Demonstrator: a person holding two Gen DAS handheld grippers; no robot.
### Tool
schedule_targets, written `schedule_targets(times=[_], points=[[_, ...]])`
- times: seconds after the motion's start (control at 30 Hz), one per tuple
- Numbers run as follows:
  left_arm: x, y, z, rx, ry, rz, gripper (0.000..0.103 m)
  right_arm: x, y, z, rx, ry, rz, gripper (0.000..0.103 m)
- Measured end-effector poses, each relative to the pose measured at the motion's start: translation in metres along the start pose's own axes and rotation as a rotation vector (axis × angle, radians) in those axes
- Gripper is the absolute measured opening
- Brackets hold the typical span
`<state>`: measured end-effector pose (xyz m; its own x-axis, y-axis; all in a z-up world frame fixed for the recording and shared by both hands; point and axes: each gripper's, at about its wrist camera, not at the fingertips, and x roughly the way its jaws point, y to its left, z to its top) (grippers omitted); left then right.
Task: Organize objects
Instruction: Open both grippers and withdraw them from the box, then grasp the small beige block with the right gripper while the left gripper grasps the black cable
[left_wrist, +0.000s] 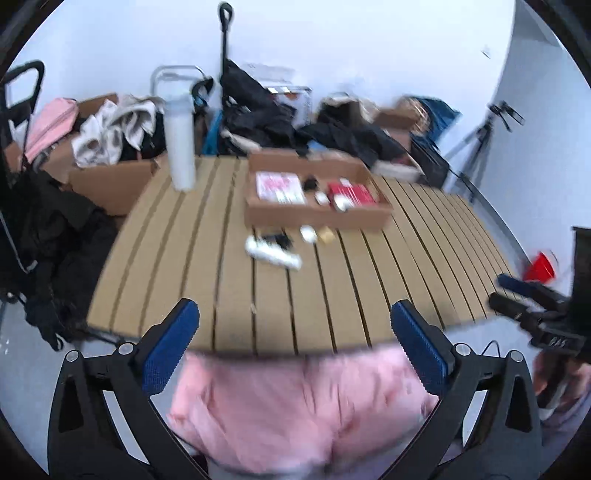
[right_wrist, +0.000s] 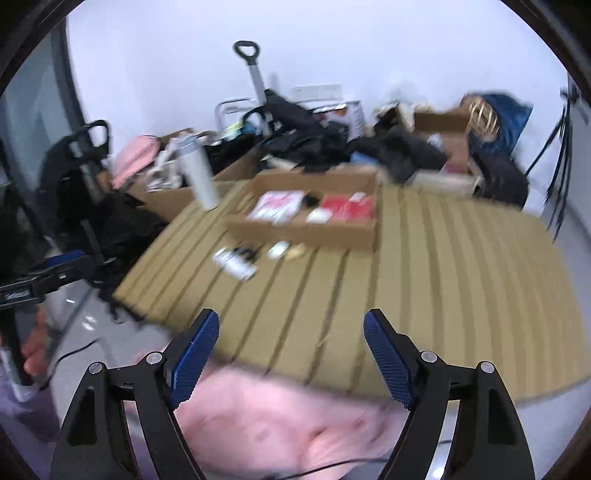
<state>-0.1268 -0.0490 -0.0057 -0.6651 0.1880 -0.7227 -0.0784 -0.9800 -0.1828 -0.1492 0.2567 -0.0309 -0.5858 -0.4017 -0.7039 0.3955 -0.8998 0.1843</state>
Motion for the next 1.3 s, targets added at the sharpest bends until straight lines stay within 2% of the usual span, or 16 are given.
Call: schedule_targets(times=[0.1, 0.17, 0.23, 0.37, 0.43, 0.53, 0.67, 0.73, 0.9, 0.97, 1.03, 1.13, 1.17, 1.2, 1.23, 1.3], points=[[0.007, 0.001, -0.016, 0.036, 0.063, 0.032, 0.103, 0.016, 0.015, -0.036, 0.014, 0.080, 0.059, 0.084], [0.014, 0.002, -0.016, 0.040, 0.076, 0.065, 0.103, 0.031, 0.025, -0.043, -0.039, 0.131, 0.026, 0.084], [0.019, 0.006, -0.014, 0.013, 0.074, 0.067, 0.103, 0.035, 0.029, -0.042, -0.055, 0.121, -0.007, 0.084], [0.036, 0.013, -0.016, -0.011, 0.088, 0.072, 0.103, 0.042, 0.028, -0.035, -0.037, 0.111, 0.037, 0.084], [0.045, 0.021, -0.013, -0.047, 0.048, 0.101, 0.103, 0.049, 0.026, -0.037, -0.031, 0.120, 0.028, 0.084], [0.068, 0.035, 0.002, -0.079, 0.005, 0.085, 0.101, 0.072, 0.019, -0.036, -0.022, 0.162, 0.022, 0.084], [0.125, 0.046, 0.037, -0.088, 0.031, 0.015, 0.102, 0.099, 0.008, -0.022, -0.021, 0.165, 0.006, 0.084], [0.165, 0.042, 0.053, -0.086, 0.066, 0.023, 0.102, 0.115, 0.002, -0.012, -0.023, 0.149, -0.011, 0.084], [0.267, 0.013, 0.072, 0.093, 0.180, 0.116, 0.101, 0.168, -0.018, 0.018, -0.023, 0.127, -0.060, 0.084], [0.298, 0.010, 0.073, 0.144, 0.246, 0.168, 0.095, 0.190, -0.023, 0.031, -0.038, 0.132, -0.064, 0.084], [0.314, 0.012, 0.071, 0.155, 0.281, 0.179, 0.080, 0.206, -0.024, 0.040, -0.058, 0.132, -0.066, 0.084], [0.319, 0.020, 0.068, 0.113, 0.292, 0.163, 0.062, 0.235, -0.026, 0.052, -0.078, 0.141, -0.057, 0.084], [0.318, 0.023, 0.068, 0.088, 0.293, 0.150, 0.061, 0.246, -0.026, 0.056, -0.087, 0.144, -0.053, 0.084], [0.317, 0.024, 0.068, 0.078, 0.288, 0.151, 0.058, 0.253, -0.026, 0.058, -0.093, 0.144, -0.049, 0.082], [0.316, 0.024, 0.067, 0.078, 0.284, 0.161, 0.049, 0.261, -0.025, 0.060, -0.099, 0.144, -0.046, 0.080], [0.313, 0.024, 0.065, 0.074, 0.280, 0.162, 0.046, 0.280, -0.023, 0.065, -0.109, 0.159, -0.039, 0.069]])
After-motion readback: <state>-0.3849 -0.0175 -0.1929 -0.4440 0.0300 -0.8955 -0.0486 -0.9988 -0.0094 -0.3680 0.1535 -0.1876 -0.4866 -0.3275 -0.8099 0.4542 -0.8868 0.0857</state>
